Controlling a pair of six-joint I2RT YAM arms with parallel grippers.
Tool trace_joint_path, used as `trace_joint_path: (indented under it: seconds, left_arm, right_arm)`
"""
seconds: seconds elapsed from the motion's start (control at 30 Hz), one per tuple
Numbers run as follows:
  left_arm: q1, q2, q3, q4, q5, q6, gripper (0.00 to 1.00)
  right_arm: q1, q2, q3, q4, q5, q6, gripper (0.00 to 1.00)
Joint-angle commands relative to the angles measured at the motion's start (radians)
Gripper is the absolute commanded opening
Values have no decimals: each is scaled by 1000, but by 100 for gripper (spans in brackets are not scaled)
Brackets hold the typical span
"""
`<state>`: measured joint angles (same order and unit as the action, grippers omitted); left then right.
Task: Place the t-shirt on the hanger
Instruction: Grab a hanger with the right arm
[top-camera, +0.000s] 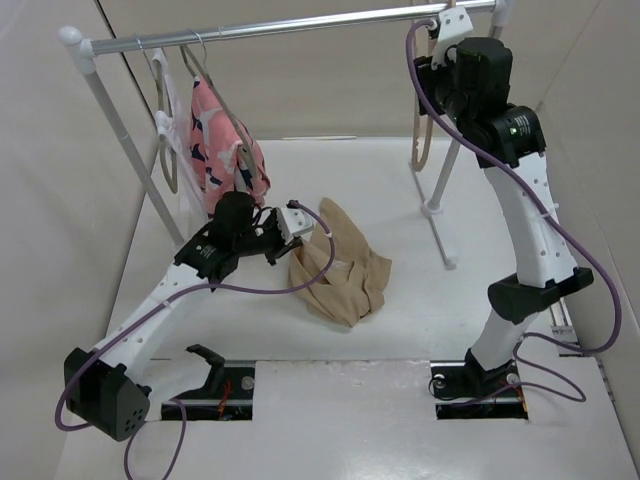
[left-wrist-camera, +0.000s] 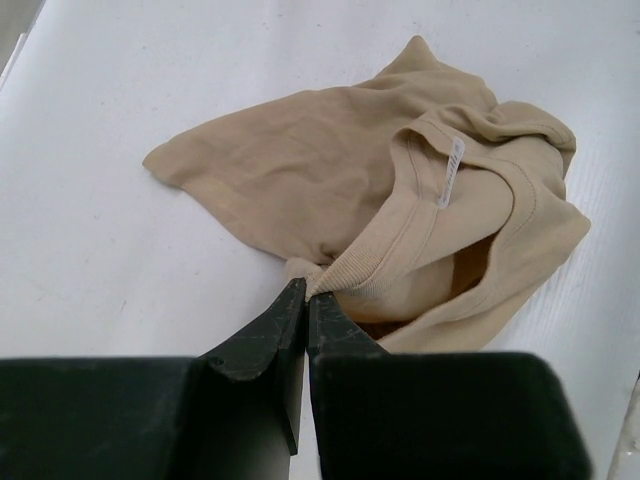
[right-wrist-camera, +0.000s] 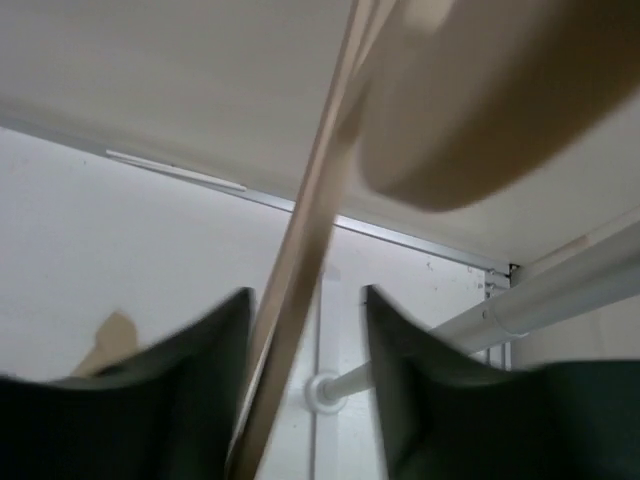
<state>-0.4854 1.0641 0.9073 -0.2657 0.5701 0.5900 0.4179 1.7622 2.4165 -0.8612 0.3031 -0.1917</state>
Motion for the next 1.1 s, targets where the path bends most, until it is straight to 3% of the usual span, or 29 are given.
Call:
trace_joint_path:
  seconds: [0.0,0.1,0.17,0.2,0.63,0.77,0.97,1.07]
  left_arm:
    - [-5,-36,-18,49,7,-22,0]
    - [-5,-46,-18,60,7,-33,0]
    - [-5,-46,-27,71,7,-33,0]
    - [-5,-55,-27,71,7,-44,0]
    - [-5,-55,-45,100,-30,-53,0]
    - [-5,-55,-45,118,-73,-94,0]
    - [-5,-55,-36,128,-105,-163,0]
    - [-5,-35,-27,128,-136,-202,0]
  right_arm:
    - [-8,-55,-36,45,19,14,45]
    - [-8,-104,-106,79,-2,24,18]
    - [-8,-128,-143,99,-2,24,9]
    - [-8,-139,-167,109,-2,34,0]
    - [25,-250,-197,215,-212,-20,0]
    - [67,-335,-328,246,-330,-20,0]
    - [98,-530,-679,191,-551,-31,0]
    - [131,-645,-862,105,-582,3,0]
